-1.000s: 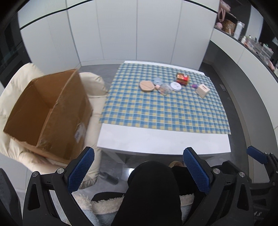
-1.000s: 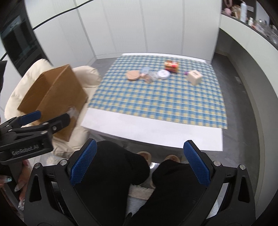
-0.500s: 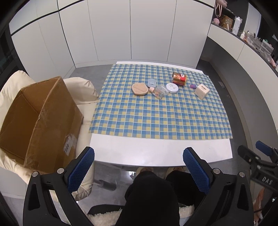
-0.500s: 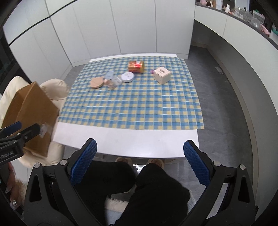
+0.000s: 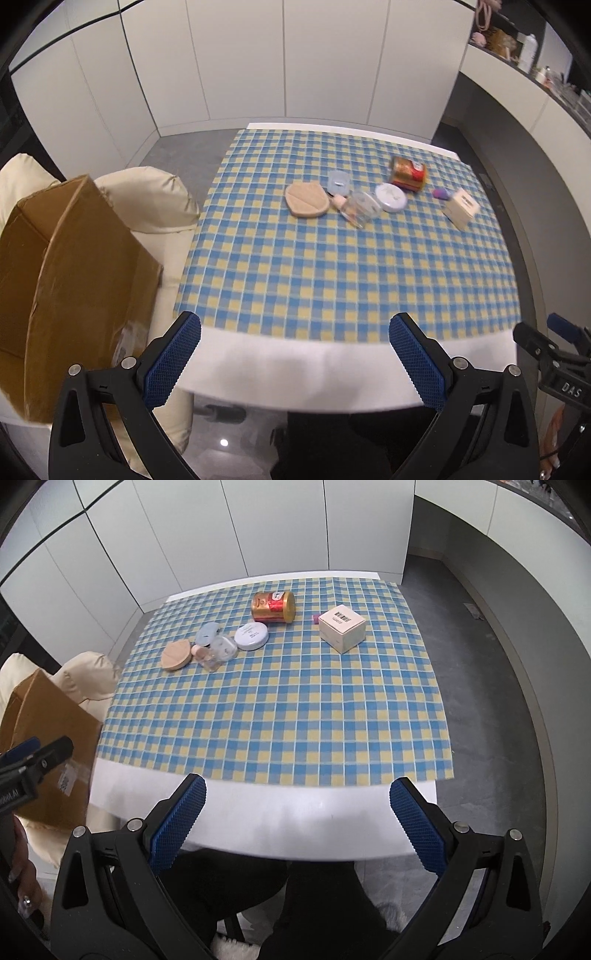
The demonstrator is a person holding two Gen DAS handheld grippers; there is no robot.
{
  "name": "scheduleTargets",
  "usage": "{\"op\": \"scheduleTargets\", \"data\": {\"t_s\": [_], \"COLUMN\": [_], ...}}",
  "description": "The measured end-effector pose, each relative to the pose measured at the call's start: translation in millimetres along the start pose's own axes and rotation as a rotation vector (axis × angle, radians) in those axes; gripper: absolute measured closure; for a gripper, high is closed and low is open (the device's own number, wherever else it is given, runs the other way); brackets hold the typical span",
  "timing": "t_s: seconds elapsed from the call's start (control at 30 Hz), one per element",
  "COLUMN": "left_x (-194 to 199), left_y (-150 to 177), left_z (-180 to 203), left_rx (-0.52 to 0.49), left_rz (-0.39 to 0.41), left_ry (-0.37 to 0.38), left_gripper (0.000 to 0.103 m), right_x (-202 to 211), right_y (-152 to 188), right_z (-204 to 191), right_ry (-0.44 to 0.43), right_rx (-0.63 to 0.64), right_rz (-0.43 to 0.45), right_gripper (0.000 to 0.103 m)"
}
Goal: Organize objects
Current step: 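Grasp the beige puff with the left gripper while the right gripper grasps the white compact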
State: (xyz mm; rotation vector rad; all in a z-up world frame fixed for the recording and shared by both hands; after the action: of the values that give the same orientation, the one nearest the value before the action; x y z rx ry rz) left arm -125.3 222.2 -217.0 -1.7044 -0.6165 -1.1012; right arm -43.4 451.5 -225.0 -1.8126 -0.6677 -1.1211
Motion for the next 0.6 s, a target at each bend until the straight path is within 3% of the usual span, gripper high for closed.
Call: {"op": "scheduleTargets", "data": {"t_s": [0.37,0.6], "left_x": [-103,-156], "left_y": [-37,-51], "left_z": [-16,-21], "left_rx": [-0.011,0.027], "left_rz": [-0.085,-0.083], "left_ry": [-0.034,0.028], "left_gripper": [0.001,0.001], "right_x": [-77,-140], "right_y": [-44,-56], "right_z": [-43,-75], "right_ry": [-0.08,-0.154], "right_rx": [0.031,-0.017], "right_rz": [-0.034,-0.066], "right_gripper": [0.002,0.002]}}
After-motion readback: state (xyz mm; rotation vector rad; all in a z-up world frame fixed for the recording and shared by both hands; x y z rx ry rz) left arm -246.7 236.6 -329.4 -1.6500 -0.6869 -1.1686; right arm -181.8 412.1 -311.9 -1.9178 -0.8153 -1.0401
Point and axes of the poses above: each gripper's, at about its wrist camera, not at the fingertips, and x roughly against the way its jaws point, z to its right, y to its underside, the point moved 3 cm from there along -x, roughly the way its jaws point, and after that the axes turned 14 degrees about -x, right-handed, at the moved point
